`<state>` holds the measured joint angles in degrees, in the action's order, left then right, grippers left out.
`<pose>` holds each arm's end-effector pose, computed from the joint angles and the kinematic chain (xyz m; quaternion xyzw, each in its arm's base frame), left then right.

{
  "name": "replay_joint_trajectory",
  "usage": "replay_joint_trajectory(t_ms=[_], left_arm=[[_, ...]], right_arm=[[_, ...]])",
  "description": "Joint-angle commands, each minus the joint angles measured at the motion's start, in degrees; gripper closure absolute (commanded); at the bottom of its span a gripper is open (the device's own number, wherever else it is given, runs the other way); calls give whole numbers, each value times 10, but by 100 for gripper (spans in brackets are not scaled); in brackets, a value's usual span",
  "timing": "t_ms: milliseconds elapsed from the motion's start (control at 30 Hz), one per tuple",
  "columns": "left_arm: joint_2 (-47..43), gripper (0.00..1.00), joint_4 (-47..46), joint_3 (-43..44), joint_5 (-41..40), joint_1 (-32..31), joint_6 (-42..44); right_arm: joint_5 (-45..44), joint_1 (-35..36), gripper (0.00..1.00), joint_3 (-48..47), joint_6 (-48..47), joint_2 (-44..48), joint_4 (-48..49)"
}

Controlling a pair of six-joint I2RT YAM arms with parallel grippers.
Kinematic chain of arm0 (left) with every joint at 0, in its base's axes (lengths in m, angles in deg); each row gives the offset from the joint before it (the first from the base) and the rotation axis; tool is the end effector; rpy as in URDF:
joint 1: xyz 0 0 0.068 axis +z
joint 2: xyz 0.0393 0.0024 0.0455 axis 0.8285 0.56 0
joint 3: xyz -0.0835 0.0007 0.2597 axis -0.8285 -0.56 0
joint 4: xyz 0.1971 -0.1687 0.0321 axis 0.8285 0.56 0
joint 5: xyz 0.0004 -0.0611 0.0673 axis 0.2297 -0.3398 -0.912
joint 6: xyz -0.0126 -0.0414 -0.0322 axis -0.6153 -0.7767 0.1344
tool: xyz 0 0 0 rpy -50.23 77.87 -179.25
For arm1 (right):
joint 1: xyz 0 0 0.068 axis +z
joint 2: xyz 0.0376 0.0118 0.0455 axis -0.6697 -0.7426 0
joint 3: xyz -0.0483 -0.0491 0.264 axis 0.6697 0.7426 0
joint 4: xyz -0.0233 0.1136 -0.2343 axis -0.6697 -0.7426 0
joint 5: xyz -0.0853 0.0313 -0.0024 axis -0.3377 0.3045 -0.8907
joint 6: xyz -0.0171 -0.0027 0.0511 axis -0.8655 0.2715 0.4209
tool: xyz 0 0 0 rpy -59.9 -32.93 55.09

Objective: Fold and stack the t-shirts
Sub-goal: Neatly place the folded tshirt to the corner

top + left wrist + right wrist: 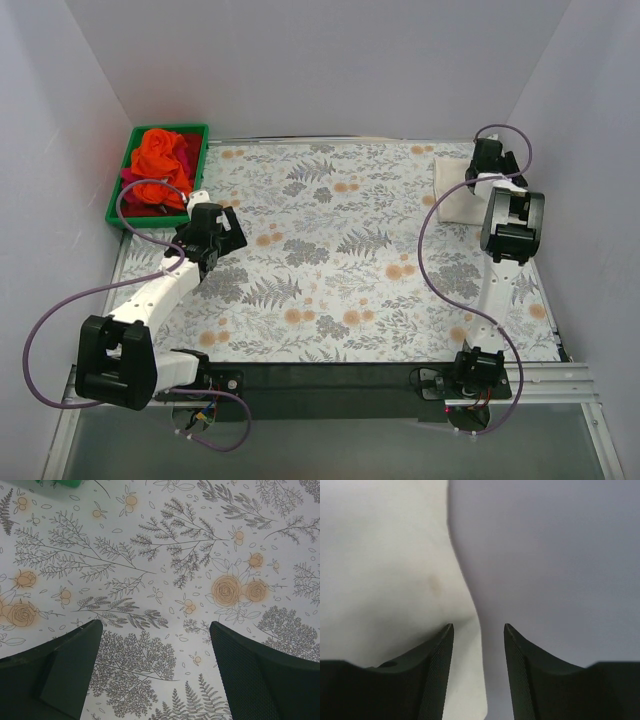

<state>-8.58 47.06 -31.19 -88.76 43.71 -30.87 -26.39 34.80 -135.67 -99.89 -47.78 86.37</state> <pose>0.2499 -0.0430 0.2198 -0.4470 0.7996 -0.1154 0.3841 0.5186 -0.0928 0.1383 -0.0063 0.8240 -0.4962 0.2735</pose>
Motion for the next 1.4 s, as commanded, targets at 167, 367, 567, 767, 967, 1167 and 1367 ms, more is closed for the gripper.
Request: replay_joint_trajectory(t_ms=[167,367,567,767,967,1167,1367], left_arm=[[-15,18,0,19,-5,-2,-4],[-41,18,-3,13,2,-2,-5],[-66,18,-10,8,11,-2,-5],[-83,19,-15,2,16,-2,-9],[-97,19,-20,6,27,-2,-16],[-133,18,46,89,29,-2,-20],[-214,17,164,205,-34,-2,-21]], right_arm=[[62,52,55,-64,156,66,-106],[190,93,65,15,303,130,-195],[318,94,78,116,411,167,-206],[381,108,81,223,450,206,-208],[391,111,80,290,478,302,-219],[402,113,58,275,529,461,-290],[414,111,31,292,547,675,-330]])
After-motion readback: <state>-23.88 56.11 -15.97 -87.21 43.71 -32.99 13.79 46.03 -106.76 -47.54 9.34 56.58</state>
